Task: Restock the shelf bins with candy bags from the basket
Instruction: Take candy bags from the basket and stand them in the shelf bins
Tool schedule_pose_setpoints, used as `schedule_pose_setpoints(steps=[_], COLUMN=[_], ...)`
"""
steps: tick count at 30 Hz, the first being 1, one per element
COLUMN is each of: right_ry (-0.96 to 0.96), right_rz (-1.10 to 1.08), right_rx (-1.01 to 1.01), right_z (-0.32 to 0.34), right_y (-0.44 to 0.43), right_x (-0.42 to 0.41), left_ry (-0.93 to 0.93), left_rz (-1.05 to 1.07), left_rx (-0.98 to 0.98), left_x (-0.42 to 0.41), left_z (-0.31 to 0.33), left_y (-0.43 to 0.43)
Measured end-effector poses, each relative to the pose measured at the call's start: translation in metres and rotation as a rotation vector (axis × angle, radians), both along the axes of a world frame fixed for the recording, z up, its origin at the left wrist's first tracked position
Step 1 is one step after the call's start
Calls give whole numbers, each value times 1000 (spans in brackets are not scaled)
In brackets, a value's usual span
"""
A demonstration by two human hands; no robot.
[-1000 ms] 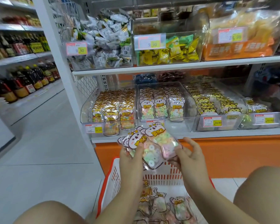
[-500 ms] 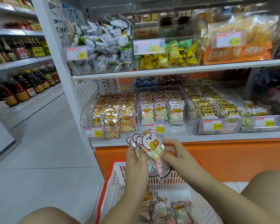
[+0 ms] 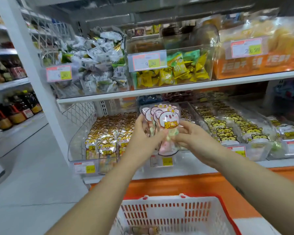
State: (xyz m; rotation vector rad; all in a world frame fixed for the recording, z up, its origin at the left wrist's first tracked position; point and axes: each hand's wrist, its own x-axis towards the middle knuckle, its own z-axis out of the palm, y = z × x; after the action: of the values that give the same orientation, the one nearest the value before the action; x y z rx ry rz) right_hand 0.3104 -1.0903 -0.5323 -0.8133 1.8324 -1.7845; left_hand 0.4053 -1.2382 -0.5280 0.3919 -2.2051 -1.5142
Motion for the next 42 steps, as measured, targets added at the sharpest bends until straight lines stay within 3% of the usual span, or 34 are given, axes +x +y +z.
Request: schedule_pose_setpoints(steps=[4,7,12,16,19,24,30,37,42], right_ry=[185,279,318,464,511,438,312,128,222], right_rz=[-77,-117,-51,108,152,123,87,201,274], right_rx=[194,319,489,695,771,736,699,732,879], right_z=[-18,-40,-68,-75,-76,-79,-81,-74,-67], right_y=[-32,-55,-91,-97,-100,-107,-111,-104,-94], right_x=[-45,-70,-91,-95,-97,-102,-105,-106,-97], left_ry=[-163,-362,-663,-804,-821,-802,-739,-611,-704], left_rz=[-15,83,197,208,162,128,154,136,145], left_rx=[-271,-660,-1031,-1046,-1184,-1429,-1566,-1658,-1608], left_x=[-38,-57,-67,-71,-76,-89,-105,-101,-97], left_z=[11,0,-17,-23,-25,-25,-28,-33,-31], left_y=[-36,-54,-77,-88,-84,-73,-66,-68,-64])
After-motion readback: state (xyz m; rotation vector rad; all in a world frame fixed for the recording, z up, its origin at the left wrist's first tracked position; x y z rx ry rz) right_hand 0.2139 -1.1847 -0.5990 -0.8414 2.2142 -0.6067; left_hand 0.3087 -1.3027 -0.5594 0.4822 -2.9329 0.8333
